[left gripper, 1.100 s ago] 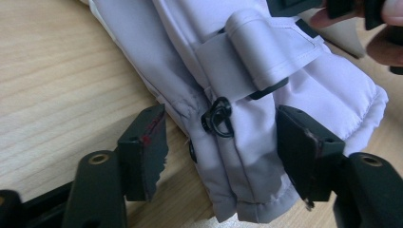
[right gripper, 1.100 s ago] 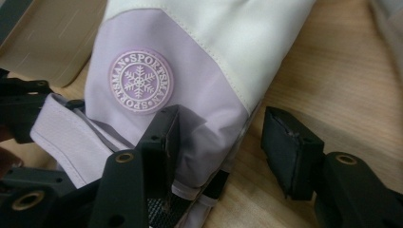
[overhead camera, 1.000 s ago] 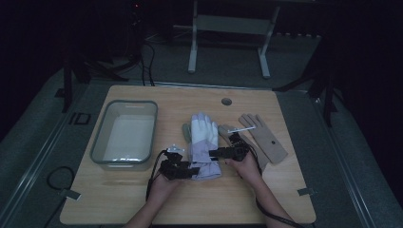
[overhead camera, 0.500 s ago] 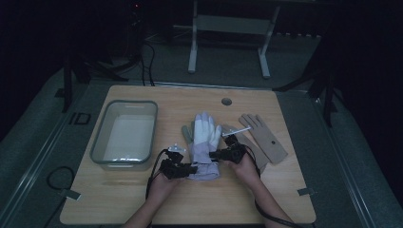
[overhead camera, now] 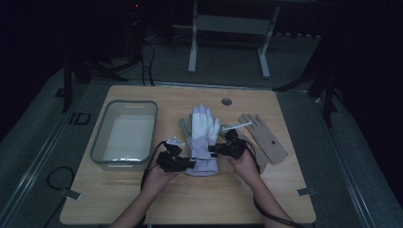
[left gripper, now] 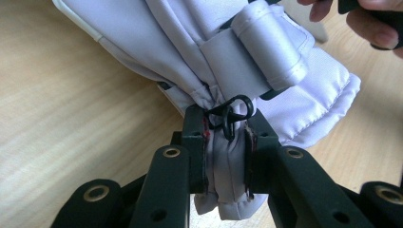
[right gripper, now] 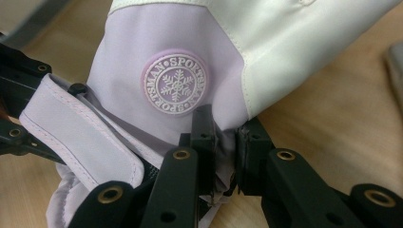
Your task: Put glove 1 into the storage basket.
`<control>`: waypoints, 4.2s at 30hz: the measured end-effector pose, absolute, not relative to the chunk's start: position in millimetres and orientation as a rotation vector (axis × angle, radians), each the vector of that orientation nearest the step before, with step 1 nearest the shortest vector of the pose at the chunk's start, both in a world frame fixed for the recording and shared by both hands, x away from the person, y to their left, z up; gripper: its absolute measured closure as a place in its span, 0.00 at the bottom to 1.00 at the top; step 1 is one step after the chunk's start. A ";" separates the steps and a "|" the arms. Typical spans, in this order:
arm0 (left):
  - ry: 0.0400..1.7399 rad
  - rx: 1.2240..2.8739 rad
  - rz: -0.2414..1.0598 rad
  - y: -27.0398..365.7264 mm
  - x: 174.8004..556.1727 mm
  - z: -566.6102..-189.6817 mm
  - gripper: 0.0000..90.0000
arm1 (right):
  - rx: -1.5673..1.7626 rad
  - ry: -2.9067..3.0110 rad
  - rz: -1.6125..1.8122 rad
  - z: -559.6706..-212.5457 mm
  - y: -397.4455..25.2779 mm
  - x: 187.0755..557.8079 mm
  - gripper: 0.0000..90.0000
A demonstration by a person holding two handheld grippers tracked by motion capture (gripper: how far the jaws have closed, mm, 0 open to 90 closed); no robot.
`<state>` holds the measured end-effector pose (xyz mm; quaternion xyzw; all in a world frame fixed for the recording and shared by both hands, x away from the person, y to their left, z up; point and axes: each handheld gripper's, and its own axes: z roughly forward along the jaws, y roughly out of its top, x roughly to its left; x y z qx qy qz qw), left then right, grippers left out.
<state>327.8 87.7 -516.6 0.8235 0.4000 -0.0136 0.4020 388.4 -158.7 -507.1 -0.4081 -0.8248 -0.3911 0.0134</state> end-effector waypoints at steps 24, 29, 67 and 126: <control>0.964 2.110 0.075 146.1 330.9 -445.9 0.84 | -1.205 -2.579 -1.379 -441.7 -103.2 391.7 0.89; 0.968 2.105 0.076 158.7 332.5 -437.9 0.84 | -1.199 -2.577 -1.399 -433.9 -91.7 392.2 0.89; 1.087 2.148 0.040 315.8 332.5 -445.3 0.84 | -1.092 -2.558 -1.342 -450.2 74.4 406.0 0.89; 1.178 1.773 0.410 263.3 289.5 -471.8 0.17 | -0.881 -2.758 -1.239 -453.8 73.7 419.3 0.15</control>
